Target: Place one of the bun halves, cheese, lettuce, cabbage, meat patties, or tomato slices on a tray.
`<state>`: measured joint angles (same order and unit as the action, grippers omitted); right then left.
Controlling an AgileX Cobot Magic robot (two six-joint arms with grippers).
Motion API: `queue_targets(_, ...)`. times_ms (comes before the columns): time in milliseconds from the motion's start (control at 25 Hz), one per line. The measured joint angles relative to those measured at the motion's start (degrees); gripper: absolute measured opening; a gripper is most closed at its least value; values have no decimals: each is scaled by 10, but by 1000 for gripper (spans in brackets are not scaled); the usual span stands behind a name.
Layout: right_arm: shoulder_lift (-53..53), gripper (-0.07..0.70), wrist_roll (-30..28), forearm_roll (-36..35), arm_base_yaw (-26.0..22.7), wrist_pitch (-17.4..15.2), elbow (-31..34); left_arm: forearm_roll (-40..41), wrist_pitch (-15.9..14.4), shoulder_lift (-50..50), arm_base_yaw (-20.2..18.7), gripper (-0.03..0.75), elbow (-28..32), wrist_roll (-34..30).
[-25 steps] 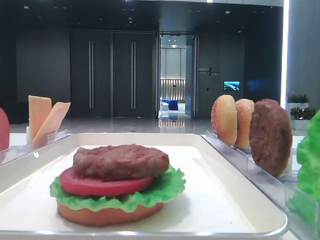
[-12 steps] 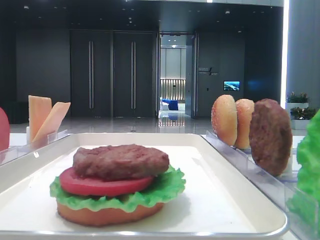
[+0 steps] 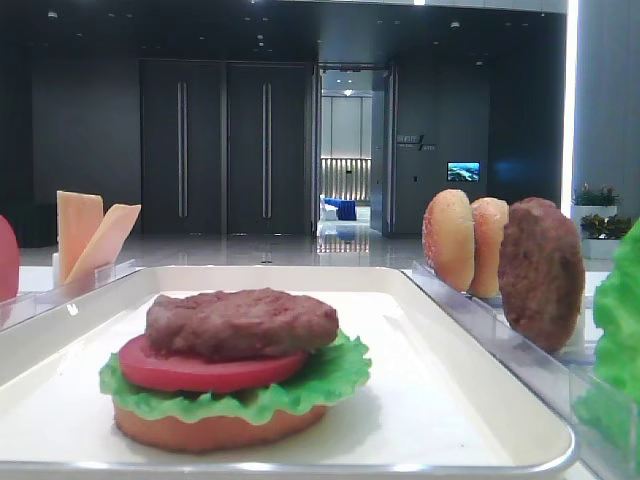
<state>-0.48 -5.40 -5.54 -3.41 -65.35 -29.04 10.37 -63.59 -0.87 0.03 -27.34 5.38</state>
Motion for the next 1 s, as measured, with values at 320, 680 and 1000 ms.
queue_targets(320, 0, 286, 1, 0, 0, 0, 0, 0, 0, 0, 0, 282, 0, 0)
queue_targets(680, 0, 286, 1, 0, 0, 1, 0, 0, 0, 0, 0, 282, 0, 0)
queue_targets(1000, 0, 286, 1, 0, 0, 1, 0, 0, 0, 0, 0, 282, 0, 0)
